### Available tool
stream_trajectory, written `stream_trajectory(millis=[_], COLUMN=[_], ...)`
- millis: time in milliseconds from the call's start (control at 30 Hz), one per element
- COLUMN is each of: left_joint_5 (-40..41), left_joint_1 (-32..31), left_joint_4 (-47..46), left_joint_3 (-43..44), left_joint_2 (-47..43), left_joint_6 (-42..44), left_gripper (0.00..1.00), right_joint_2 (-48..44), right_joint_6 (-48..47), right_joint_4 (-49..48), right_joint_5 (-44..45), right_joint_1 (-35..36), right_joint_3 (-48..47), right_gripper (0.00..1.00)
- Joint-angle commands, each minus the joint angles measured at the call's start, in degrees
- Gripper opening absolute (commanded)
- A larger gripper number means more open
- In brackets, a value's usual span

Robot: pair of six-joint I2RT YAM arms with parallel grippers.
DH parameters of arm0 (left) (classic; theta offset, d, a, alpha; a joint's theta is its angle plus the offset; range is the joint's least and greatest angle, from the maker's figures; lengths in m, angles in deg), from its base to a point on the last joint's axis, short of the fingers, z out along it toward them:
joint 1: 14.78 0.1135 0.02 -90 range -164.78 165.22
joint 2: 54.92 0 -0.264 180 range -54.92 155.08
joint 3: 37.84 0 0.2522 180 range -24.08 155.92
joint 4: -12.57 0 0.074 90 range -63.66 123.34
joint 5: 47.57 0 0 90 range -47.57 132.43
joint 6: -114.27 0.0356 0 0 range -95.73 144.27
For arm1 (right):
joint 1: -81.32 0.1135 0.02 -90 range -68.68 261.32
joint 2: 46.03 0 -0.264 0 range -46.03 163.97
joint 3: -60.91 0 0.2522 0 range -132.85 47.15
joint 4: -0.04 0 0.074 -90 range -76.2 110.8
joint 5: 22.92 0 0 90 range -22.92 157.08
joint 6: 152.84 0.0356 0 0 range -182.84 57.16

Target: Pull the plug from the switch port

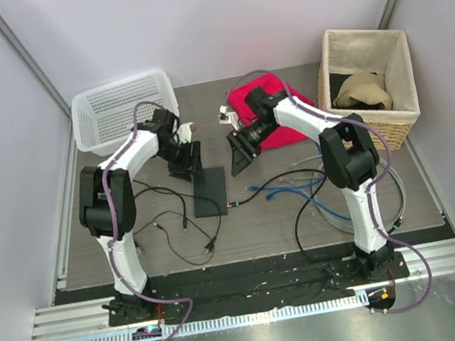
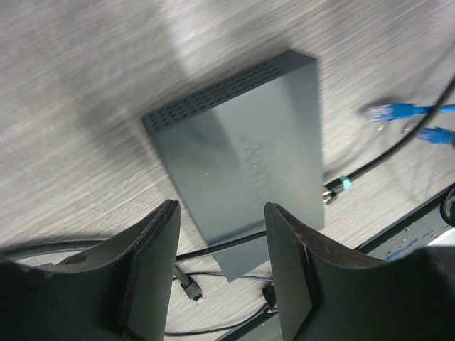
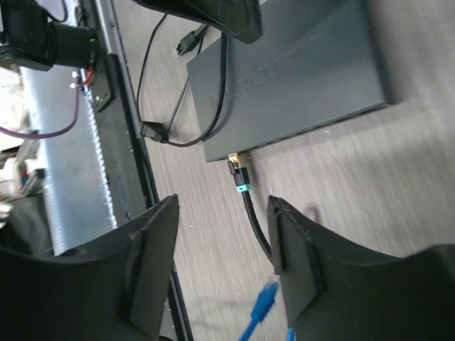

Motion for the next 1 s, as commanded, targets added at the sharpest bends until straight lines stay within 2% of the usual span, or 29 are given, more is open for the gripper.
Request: stream_trajectory(millis=[0, 267, 400, 633, 767, 867, 967], left_joint_5=[0.1, -0.5, -2.4, -2.5, -1.7, -2.4, -2.5], left_joint_1=[0.5, 0.6, 1.2, 5.2, 7.5, 8.4, 8.8], left_joint_4=[-2.3, -2.7, -1.4, -0.8, 1.5, 2.5, 2.2], left_joint_3=[-4.7, -5.4, -2.2, 3.2, 11.4, 13.6, 11.4], left_joint_2=[-2.0, 0.7, 6.0, 13.5, 17.1, 16.0, 10.1], left_joint_6=[-1.6, -1.3, -1.4, -2.7, -1.5, -0.3, 0.5], left_gripper=[0.56, 0.55, 0.54, 0.50, 0.50, 0.50, 0.50], right_joint_2=[0.7, 5.8, 10.1, 20.1, 23.4, 22.0, 18.3], right_joint_6=[0.3, 5.9, 8.8, 11.4, 15.1, 14.0, 11.5], right_joint_4=[0.1, -5.3, -7.5, -8.9, -13.2, -13.1, -11.8], right_joint_5=[-4.3, -0.4, -1.4, -1.9, -1.8, -1.4, -1.6], right_joint_1=[0.3, 5.3, 6.7, 8.0, 8.6, 8.7, 7.9], right_joint_3=[-0.3, 1.3, -0.3, -14.1, -20.3, -21.2, -19.2], right_gripper=[0.57, 0.53, 0.53, 0.56, 0.57, 0.58, 0.60])
